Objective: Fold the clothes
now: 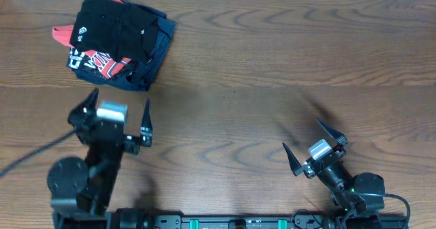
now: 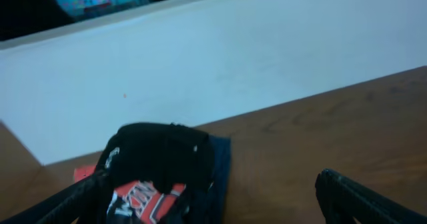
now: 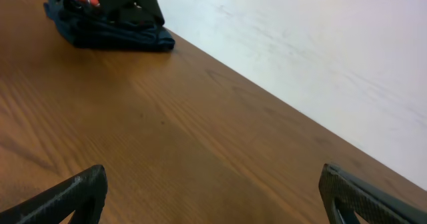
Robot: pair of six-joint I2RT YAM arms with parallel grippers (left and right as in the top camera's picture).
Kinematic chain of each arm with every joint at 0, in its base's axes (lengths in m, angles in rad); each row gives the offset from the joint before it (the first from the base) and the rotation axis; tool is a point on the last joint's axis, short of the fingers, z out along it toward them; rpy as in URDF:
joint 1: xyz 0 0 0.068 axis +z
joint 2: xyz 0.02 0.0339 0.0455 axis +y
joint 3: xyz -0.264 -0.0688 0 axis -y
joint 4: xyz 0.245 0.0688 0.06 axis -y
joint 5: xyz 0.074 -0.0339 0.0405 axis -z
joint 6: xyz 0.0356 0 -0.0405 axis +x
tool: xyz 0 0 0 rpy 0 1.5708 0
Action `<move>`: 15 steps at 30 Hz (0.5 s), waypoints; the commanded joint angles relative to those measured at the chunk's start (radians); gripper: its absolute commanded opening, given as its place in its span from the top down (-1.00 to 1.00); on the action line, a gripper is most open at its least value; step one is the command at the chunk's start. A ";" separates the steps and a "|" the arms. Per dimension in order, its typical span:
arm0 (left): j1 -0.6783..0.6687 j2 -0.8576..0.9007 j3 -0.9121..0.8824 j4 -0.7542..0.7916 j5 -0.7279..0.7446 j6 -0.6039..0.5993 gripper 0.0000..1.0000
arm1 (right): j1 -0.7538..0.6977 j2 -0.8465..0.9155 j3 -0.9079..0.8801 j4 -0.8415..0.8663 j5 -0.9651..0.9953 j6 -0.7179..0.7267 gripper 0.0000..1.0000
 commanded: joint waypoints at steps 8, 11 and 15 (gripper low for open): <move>0.045 -0.321 -0.204 0.012 -0.002 0.009 -0.96 | -0.007 -0.005 -0.006 -0.001 -0.008 -0.005 -0.98; 0.053 -0.393 -0.270 0.015 -0.002 0.009 -0.96 | -0.007 -0.005 -0.006 -0.001 -0.007 -0.005 -0.98; 0.055 -0.427 -0.370 0.072 0.000 0.008 -0.96 | -0.007 -0.005 -0.006 -0.001 -0.007 -0.005 -0.98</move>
